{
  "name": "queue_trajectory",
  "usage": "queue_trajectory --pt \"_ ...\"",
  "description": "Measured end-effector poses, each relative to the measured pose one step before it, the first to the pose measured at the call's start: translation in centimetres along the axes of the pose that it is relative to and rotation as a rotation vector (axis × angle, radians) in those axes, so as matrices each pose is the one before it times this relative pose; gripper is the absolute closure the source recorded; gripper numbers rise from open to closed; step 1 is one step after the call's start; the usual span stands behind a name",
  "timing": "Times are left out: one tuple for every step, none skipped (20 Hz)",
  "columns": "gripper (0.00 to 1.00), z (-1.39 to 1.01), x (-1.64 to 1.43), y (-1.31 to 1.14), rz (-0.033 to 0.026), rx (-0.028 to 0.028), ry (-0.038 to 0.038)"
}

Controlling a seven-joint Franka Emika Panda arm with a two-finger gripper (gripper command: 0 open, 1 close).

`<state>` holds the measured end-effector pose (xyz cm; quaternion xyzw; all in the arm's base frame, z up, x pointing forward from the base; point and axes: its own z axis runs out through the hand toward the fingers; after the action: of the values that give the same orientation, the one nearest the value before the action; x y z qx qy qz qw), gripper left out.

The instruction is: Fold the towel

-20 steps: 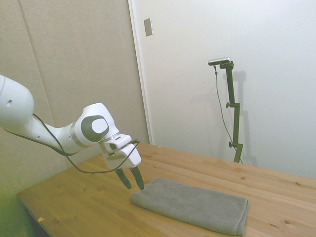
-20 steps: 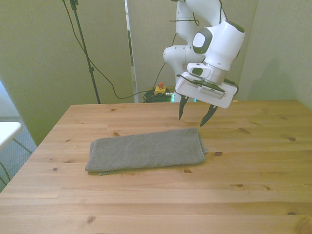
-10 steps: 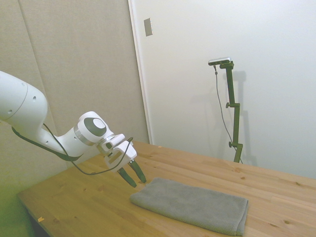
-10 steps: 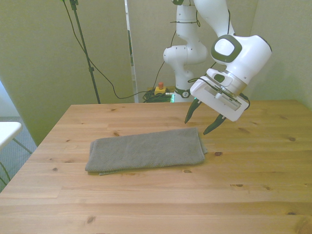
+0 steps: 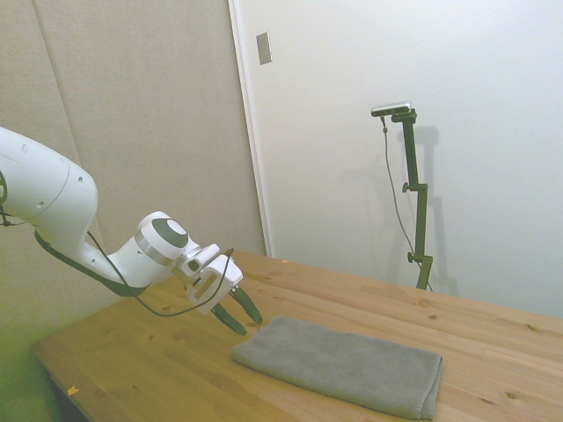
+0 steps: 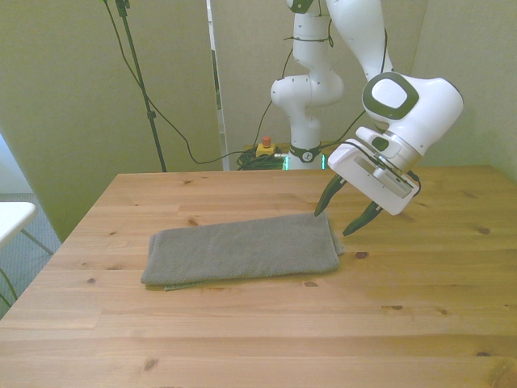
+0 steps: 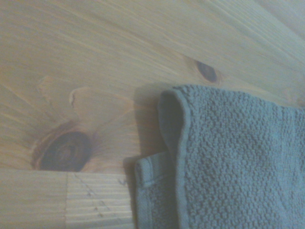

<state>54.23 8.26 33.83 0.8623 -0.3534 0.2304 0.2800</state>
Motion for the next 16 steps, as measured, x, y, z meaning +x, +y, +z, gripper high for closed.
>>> queue_trajectory --pt "0.0 0.094 -0.094 -0.106 -0.002 0.00319 -0.00106" --pt "0.0 0.08 -0.077 -0.087 -0.00152 0.00275 -0.00146" --pt "0.0 0.088 -0.041 -0.039 -0.00073 0.00061 -0.00117" --pt "0.0 0.097 0.001 0.007 0.00018 -0.00094 -0.00096" --pt "0.0 0.11 0.057 0.053 0.00145 -0.00167 -0.00081" --pt "0.0 0.123 0.093 0.081 0.00216 -0.00163 -0.00079" --pt "0.0 0.148 0.083 0.094 0.00213 -0.00176 -0.00112" --pt "0.0 0.141 0.06 0.088 0.00165 -0.00173 -0.00109" --pt "0.0 0.101 0.059 0.063 0.00141 -0.00042 -0.00068" --pt "0.0 0.064 0.044 0.05 0.00122 0.00099 -0.0006" --pt "0.0 0.059 0.043 0.051 0.00139 0.00279 -0.00075" --pt "0.0 0.066 0.051 0.085 0.00175 0.00323 -0.00083" --pt "0.0 0.099 0.071 0.13 0.00235 0.00198 -0.00099" --pt "0.0 0.176 0.116 0.188 0.00314 -0.00072 -0.00099" --pt "0.0 0.205 0.141 0.182 0.003 -0.00152 -0.00043" --pt "0.0 0.222 0.169 0.165 0.00298 -0.0005 -0.00001"
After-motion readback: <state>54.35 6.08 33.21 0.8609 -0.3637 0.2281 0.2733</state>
